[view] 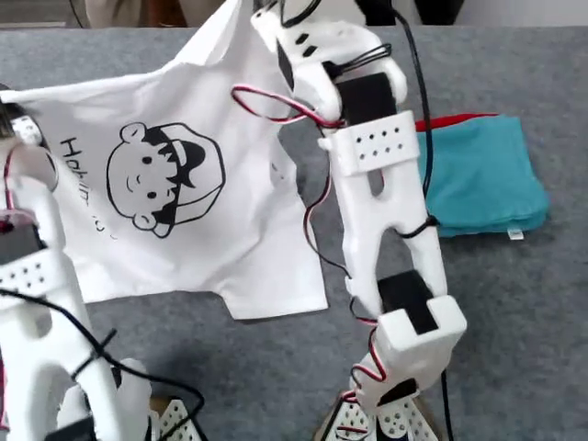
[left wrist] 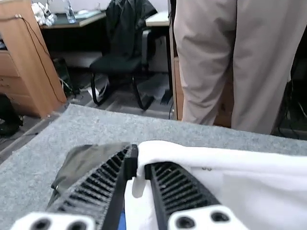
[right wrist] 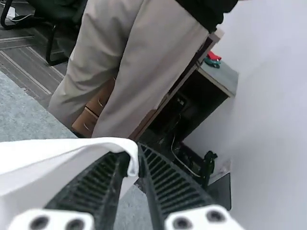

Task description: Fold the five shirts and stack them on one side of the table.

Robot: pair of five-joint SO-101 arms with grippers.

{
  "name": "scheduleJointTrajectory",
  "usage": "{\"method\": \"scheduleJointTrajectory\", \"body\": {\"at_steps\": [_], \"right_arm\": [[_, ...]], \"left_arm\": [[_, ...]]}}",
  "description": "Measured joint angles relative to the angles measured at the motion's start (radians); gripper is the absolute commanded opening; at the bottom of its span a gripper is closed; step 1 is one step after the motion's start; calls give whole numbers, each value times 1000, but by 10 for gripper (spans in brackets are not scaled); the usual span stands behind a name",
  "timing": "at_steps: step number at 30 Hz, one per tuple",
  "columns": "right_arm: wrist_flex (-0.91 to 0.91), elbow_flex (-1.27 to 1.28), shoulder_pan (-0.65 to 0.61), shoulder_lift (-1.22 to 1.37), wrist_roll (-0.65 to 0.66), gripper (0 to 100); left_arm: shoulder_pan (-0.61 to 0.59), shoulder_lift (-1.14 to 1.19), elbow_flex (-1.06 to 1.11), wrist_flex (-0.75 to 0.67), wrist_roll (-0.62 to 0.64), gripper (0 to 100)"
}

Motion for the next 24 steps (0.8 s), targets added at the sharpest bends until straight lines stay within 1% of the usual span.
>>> {"method": "scheduleJointTrajectory", "body": {"at_steps": [6, 15, 17, 21, 24], "right_arm": [[100, -86, 32, 9, -25, 2], [302, -196, 35, 9, -25, 2], [316, -198, 35, 9, -25, 2], [344, -201, 35, 9, -25, 2], [411, -242, 35, 9, -25, 2]], "left_arm": [[0, 14, -129, 203, 0, 19], [0, 14, -310, 664, 0, 19], [0, 21, -324, 698, 0, 19], [0, 23, -331, 713, -2, 19], [0, 20, -362, 732, -2, 19]]}}
